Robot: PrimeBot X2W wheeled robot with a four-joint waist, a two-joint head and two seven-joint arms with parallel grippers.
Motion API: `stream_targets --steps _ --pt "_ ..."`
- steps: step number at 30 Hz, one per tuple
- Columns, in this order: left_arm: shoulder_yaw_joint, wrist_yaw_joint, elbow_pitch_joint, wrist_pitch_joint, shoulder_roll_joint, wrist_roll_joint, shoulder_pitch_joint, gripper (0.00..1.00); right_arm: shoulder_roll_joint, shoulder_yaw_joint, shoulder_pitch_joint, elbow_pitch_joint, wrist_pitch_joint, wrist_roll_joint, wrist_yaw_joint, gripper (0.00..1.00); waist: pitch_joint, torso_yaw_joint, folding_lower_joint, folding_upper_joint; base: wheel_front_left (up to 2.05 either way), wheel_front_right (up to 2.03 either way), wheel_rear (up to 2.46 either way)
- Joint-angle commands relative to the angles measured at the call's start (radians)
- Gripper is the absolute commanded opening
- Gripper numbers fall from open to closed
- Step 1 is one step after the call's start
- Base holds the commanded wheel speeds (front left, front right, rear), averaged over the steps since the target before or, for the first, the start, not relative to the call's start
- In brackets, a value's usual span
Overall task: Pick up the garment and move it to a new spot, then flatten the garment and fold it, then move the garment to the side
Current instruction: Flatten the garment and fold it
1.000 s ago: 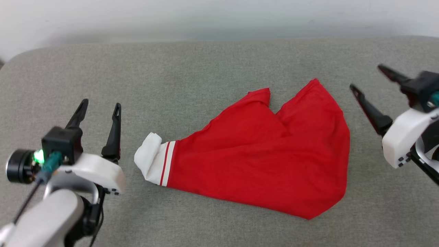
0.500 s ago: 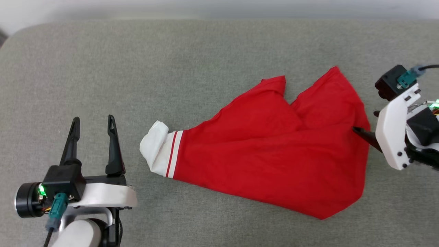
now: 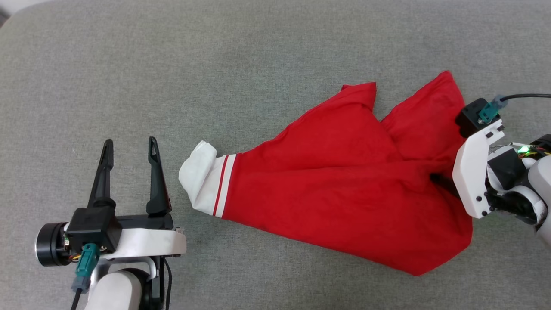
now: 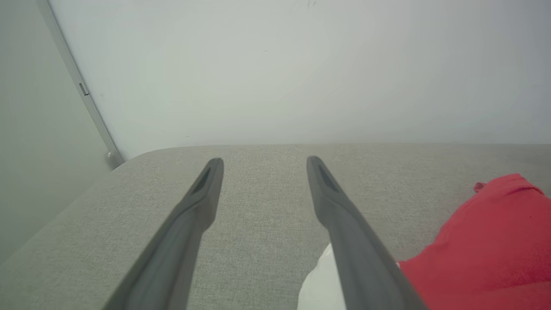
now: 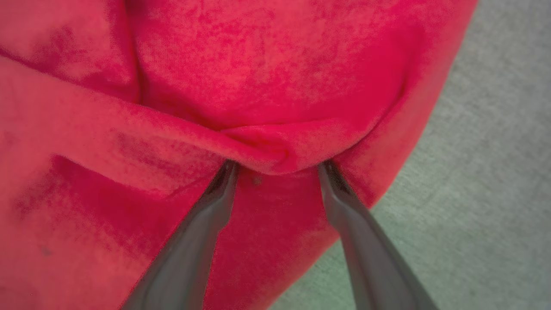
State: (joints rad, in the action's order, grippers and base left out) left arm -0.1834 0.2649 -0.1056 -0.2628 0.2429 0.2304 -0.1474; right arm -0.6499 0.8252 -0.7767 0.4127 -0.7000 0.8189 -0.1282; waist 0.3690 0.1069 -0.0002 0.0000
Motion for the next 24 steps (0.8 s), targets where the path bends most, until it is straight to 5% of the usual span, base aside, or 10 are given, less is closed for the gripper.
stream_targets --steps 1,2,9,15,24 --pt "0.013 -0.010 0.000 -0.003 -0.011 -0.011 0.005 1.00 0.056 0.071 0.082 0.032 0.010 0.019 -0.005 0.13 -0.008 -0.006 0.0002 0.0000 0.00 0.00 0.00" --pt "0.026 -0.018 -0.003 -0.003 -0.021 -0.021 0.010 1.00 0.050 0.074 0.071 0.025 0.035 0.024 -0.005 0.00 -0.013 -0.009 0.0002 0.0000 0.00 0.00 0.00" --pt "0.100 -0.071 -0.002 -0.003 -0.077 -0.071 0.053 1.00 -0.042 0.026 -0.061 -0.069 0.212 0.051 -0.002 0.00 -0.063 -0.032 0.0002 0.0000 0.00 0.00 0.00" --pt "0.133 -0.113 -0.009 -0.003 -0.117 -0.100 0.067 1.00 -0.079 -0.006 -0.171 -0.189 0.253 0.075 -0.002 0.00 -0.062 -0.030 0.0002 0.0000 0.00 0.00 0.00" --pt "0.150 -0.166 -0.015 -0.003 -0.166 -0.121 0.006 1.00 0.047 0.010 -0.407 -0.133 0.247 -0.024 -0.002 0.00 0.039 0.023 0.0002 0.0000 0.00 0.00 0.00"
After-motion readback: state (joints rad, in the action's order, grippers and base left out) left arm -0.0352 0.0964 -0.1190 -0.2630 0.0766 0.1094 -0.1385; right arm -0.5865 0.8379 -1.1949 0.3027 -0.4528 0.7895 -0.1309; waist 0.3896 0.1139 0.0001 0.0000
